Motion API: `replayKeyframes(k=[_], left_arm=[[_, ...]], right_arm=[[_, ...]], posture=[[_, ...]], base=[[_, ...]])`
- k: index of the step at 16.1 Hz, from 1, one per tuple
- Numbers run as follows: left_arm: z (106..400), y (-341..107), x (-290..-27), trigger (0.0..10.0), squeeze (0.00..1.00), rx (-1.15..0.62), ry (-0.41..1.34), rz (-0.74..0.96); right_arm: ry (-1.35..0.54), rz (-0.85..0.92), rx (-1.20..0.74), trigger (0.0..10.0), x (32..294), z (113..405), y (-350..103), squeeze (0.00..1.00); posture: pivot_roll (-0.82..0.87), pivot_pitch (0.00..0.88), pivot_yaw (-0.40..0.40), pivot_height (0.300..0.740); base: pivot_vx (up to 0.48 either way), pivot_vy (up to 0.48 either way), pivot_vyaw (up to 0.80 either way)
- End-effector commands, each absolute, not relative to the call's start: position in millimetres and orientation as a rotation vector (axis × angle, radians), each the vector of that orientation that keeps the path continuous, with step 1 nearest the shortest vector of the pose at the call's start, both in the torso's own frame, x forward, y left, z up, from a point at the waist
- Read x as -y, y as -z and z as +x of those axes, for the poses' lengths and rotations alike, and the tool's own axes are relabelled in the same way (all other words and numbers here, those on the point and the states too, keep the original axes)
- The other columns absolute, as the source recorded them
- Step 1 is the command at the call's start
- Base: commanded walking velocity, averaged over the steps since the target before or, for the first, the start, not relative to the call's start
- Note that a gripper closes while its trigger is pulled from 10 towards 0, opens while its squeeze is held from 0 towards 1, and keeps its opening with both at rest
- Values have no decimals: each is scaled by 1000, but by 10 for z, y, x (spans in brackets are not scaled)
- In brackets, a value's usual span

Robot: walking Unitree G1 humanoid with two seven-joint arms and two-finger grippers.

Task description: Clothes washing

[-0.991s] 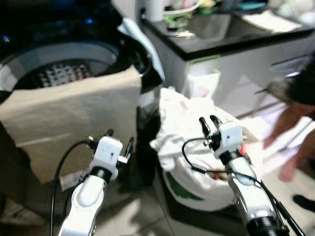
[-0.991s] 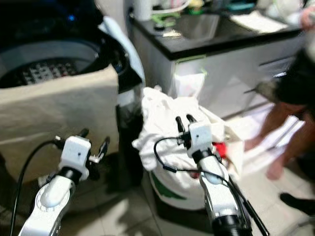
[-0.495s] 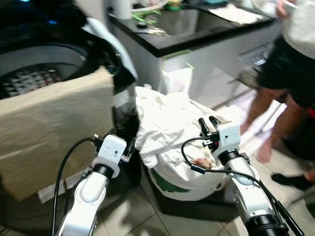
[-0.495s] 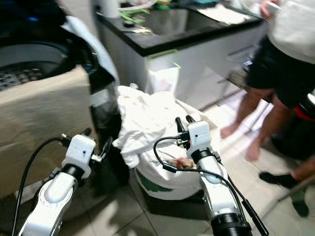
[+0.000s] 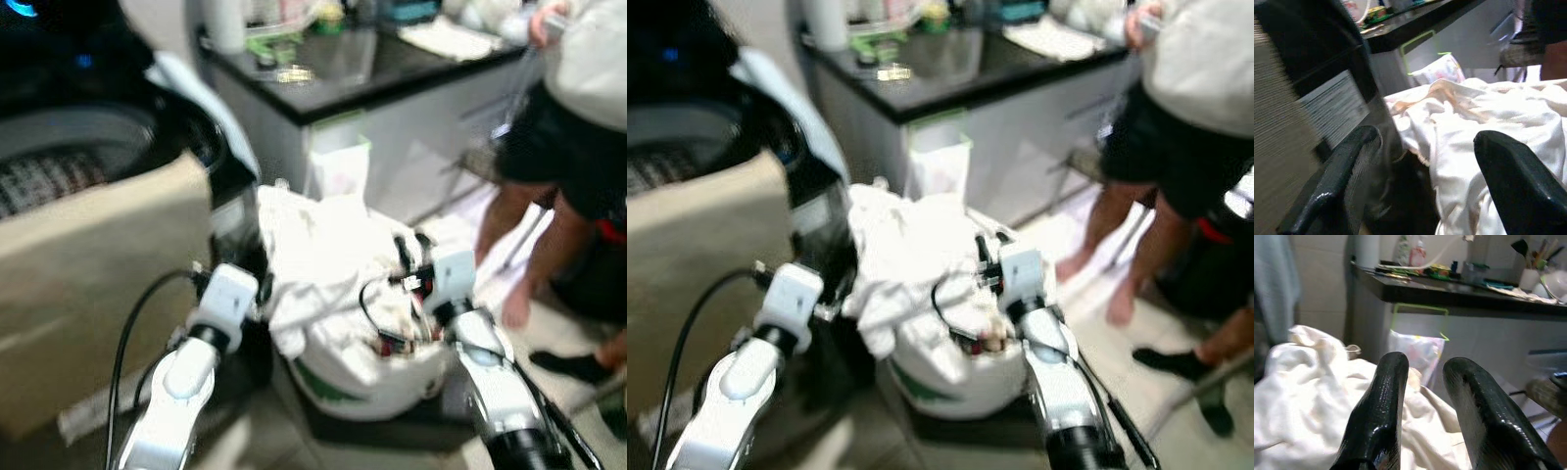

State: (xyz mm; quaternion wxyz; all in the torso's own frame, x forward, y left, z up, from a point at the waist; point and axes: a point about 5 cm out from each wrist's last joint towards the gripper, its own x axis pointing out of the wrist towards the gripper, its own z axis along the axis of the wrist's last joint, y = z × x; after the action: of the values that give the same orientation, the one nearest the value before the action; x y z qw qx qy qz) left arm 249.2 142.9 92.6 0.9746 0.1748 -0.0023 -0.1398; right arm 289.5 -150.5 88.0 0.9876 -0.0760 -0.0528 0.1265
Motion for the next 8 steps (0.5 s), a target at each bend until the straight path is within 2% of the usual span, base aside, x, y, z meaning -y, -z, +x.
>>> replayKeyframes(k=[1, 3, 8], left_arm=[[2518, -947, -1425, 10000, 0, 13, 286, 366], [2523, -951, -1435, 10000, 0, 15, 273, 361], [2540, -922, -1511, 10000, 0, -4, 216, 373]], right_arm=[[-260, -158, 117, 10000, 1486, 2922, -905, 0], [-259, -161, 115, 10000, 1484, 2925, -901, 0], [-278, -176, 104, 10000, 1453, 2929, -877, 0]], posture=[[53, 0, 9, 740], [54, 0, 10, 740], [55, 0, 4, 740]], base=[[472, 0, 0], [439, 0, 0], [0, 0, 0]])
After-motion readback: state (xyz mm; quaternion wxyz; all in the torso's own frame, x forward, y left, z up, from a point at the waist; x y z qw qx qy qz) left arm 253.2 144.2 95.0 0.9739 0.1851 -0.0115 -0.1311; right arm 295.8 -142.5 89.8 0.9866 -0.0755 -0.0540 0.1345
